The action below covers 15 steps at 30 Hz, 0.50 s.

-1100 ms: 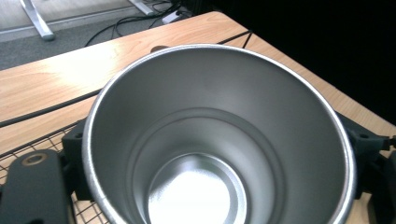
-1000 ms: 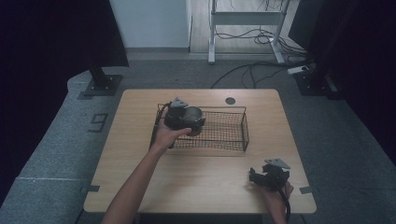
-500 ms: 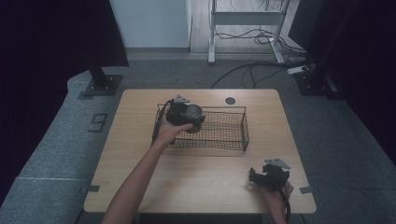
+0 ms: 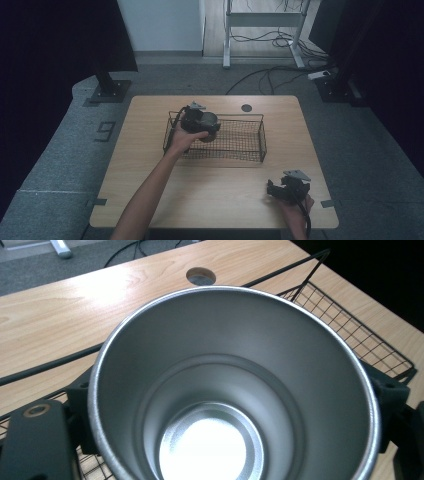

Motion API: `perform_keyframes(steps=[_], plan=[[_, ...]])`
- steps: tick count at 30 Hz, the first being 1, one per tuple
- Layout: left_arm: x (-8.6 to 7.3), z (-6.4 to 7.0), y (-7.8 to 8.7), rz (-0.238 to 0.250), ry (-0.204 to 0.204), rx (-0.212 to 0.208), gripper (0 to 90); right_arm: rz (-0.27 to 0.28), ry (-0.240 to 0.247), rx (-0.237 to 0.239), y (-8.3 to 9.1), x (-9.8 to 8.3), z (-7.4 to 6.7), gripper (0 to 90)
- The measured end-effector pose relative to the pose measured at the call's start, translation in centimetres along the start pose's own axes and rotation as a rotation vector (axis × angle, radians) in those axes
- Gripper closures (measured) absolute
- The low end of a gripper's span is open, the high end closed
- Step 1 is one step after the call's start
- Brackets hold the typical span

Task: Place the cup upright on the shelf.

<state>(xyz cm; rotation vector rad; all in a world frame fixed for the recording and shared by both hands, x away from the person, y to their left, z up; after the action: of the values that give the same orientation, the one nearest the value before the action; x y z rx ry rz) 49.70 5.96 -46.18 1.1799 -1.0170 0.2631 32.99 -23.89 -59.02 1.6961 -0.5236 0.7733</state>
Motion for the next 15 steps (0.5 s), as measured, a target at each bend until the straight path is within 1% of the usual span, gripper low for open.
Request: perform_keyframes(steps=[8,11,15], plan=[[-0.7,-0.1,-1.9,-0.027,0.001,0.014,15.0,0.0,0.0,0.0,0.0,0.0,0.0,5.6],[-1.0,-0.2,-2.5,-0.032,-0.003,0.03,15.0,0.0,0.0,0.001,0.0,0.0,0.0,5.7],[-1.4,-0.4,-3.1,-0.046,0.009,0.025,15.0,0.0,0.001,0.001,0.0,0.0,0.0,5.8]])
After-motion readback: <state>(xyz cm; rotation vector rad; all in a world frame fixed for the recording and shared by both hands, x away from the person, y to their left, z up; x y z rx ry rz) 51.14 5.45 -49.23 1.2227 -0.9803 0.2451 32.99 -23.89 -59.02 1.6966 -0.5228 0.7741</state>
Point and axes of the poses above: each handheld gripper's, and its own axes: y roughly backward along the jaws, x roughly out of its top, z roughly to its right, the point moved 5 cm from there along -y, roughly forward along the jaws, and after that the axes turned 11 degrees about x, right-handed, at the moved point
